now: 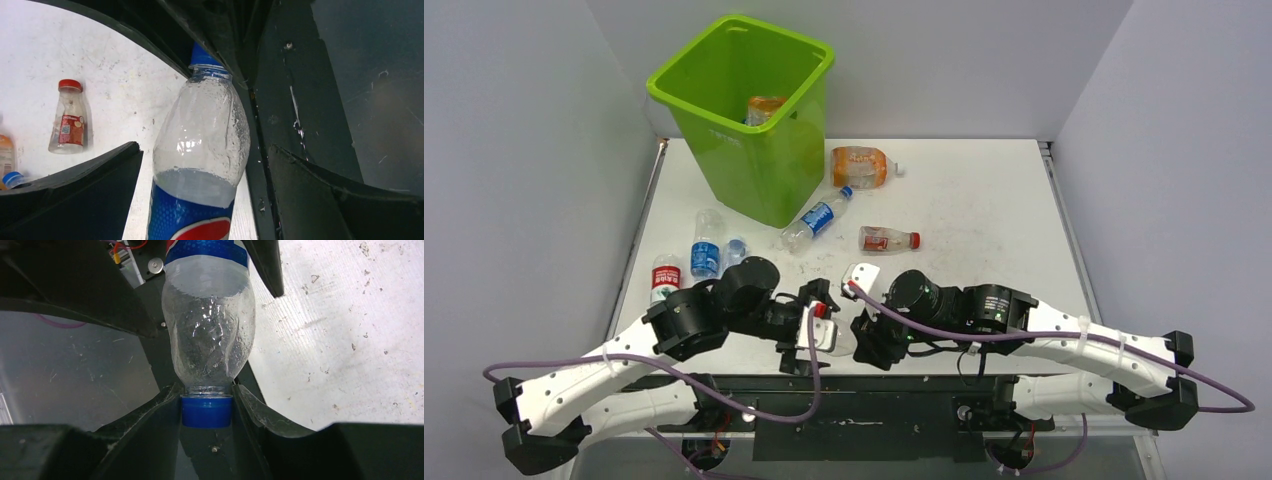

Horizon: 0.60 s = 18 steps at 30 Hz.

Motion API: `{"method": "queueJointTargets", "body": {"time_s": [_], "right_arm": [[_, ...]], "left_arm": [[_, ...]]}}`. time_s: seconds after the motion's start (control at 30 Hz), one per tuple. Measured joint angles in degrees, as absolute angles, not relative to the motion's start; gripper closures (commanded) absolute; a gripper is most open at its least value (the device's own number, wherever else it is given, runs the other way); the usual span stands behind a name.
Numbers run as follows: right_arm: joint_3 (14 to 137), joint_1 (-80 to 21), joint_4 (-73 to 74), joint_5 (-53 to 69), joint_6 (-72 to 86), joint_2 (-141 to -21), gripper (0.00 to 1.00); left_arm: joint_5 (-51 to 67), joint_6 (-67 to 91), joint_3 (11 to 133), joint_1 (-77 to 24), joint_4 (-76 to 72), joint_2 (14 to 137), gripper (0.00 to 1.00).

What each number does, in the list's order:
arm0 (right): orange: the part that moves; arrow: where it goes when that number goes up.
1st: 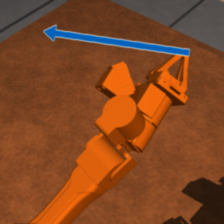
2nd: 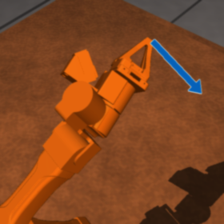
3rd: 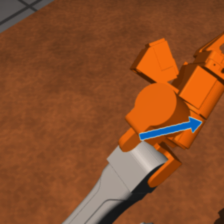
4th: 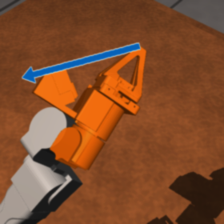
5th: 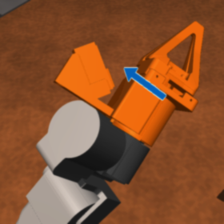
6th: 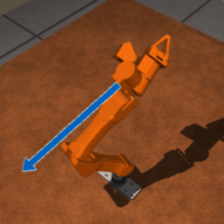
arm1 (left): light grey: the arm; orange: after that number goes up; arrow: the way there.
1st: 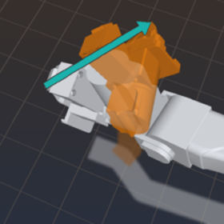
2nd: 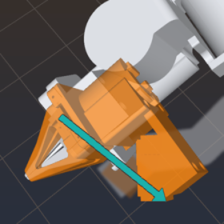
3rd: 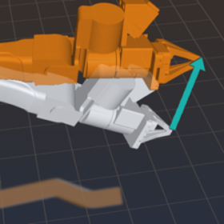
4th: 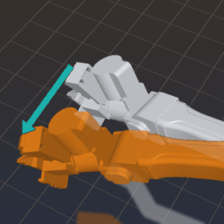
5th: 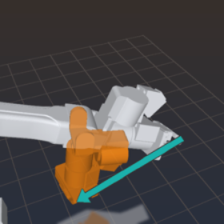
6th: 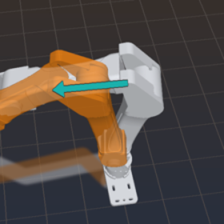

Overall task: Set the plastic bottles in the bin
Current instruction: Pick up the plastic bottle at the center of the board, then place the plastic bottle in the trash bin.

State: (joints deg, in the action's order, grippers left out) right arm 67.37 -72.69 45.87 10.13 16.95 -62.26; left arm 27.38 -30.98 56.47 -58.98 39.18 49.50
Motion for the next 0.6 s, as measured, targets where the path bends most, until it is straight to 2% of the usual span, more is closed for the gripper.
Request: {"method": "queueJointTargets", "body": {"time_s": [0.23,0.27,0.33,0.37,0.4,0.43,0.47,0.5,0.53,0.6], "right_arm": [[70.4,-72.7,47.4,11.0,15.7,-62.8,0.95],[70.5,-72.7,47.7,11.0,15.6,-62.8,0.95],[70.8,-72.7,48.3,10.8,15.5,-62.9,0.95],[71.0,-72.5,48.4,10.6,15.4,-62.9,0.93],[71.3,-72.3,48.6,10.5,15.3,-62.9,0.79],[71.6,-72.3,48.8,10.3,15.1,-62.9,0.5],[72.0,-72.3,49.1,10.0,14.8,-62.9,0.3],[72.2,-72.3,49.3,9.7,14.7,-62.9,0.19],[72.4,-72.3,49.3,9.6,14.8,-62.9,0.12],[72.5,-72.4,48.5,8.7,14.6,-62.5,0.07]], "left_arm": [[23.6,-32.2,57.4,-60.6,40.5,53.9,0.25],[23.2,-32.2,57.4,-60.7,40.3,54.0,0.32],[23.0,-32.0,57.4,-60.7,40.0,53.8,0.51],[22.9,-32.1,57.4,-60.7,40.1,53.8,0.57],[22.5,-31.7,57.3,-60.8,40.0,53.7,0.59],[22.5,-31.4,57.2,-60.8,39.9,53.7,0.59],[22.5,-31.1,57.0,-60.9,39.4,53.6,0.59],[22.4,-30.7,56.8,-60.9,39.0,53.4,0.6],[21.9,-30.3,56.4,-61.0,37.6,53.0,0.61],[21.1,-29.2,55.2,-61.0,34.5,52.1,0.64]]}}
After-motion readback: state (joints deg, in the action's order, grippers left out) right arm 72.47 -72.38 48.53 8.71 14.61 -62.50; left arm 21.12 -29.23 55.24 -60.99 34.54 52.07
